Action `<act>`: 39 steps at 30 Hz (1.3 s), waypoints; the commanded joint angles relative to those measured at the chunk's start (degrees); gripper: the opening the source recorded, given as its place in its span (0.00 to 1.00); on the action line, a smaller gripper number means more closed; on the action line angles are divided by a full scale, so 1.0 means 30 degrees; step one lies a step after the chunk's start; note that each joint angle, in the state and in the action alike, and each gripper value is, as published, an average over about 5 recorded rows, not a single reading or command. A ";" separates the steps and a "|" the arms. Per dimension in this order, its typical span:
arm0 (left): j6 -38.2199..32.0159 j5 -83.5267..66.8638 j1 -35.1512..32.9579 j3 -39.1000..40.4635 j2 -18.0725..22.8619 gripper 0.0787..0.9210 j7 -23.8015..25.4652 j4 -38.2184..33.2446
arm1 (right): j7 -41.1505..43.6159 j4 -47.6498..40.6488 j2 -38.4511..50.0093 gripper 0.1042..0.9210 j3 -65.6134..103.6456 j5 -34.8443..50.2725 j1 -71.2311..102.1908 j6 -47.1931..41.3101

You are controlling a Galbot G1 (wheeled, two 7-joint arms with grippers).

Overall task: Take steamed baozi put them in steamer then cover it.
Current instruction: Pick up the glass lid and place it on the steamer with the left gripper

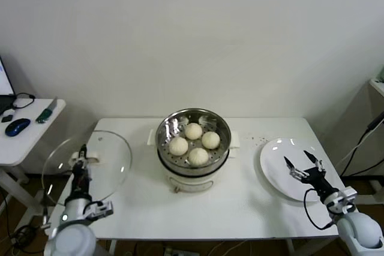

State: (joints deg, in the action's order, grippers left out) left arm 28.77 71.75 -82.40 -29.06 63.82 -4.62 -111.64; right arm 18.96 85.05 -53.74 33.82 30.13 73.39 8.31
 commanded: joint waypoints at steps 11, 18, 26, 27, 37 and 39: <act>0.5409 0.0196 0.8830 0.8008 -0.2597 0.08 0.5359 -0.2740 | -0.0696 -0.0047 -0.0677 0.88 -0.1007 -0.1858 -0.0894 0.0069; 0.5409 0.3364 1.2330 1.1829 0.0988 0.08 0.7768 -0.0013 | -0.0766 -0.0122 -0.0891 0.88 -0.0673 -0.2203 -0.0798 0.0077; 0.5409 0.4973 1.2782 1.3238 0.4574 0.08 0.8256 0.2384 | -0.0675 -0.0362 -0.1004 0.88 0.0119 -0.2517 -0.0271 0.0277; 0.5409 0.5074 1.2699 1.3267 0.4912 0.08 0.8171 0.2656 | -0.0662 -0.0404 -0.1015 0.88 0.0189 -0.2553 -0.0223 0.0307; 0.5409 0.5096 1.2081 1.3370 0.7273 0.08 0.7134 0.4659 | -0.0610 -0.0575 -0.1056 0.88 0.0496 -0.2802 0.0005 0.0487; 0.5409 0.4813 1.2163 1.3462 0.7230 0.08 0.6898 0.4891 | -0.0607 -0.0622 -0.1043 0.88 0.0535 -0.2802 0.0011 0.0517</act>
State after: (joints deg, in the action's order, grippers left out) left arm 42.20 84.93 -48.38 7.43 77.75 16.63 -103.85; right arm 17.13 83.46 -56.86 34.72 22.21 73.14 9.70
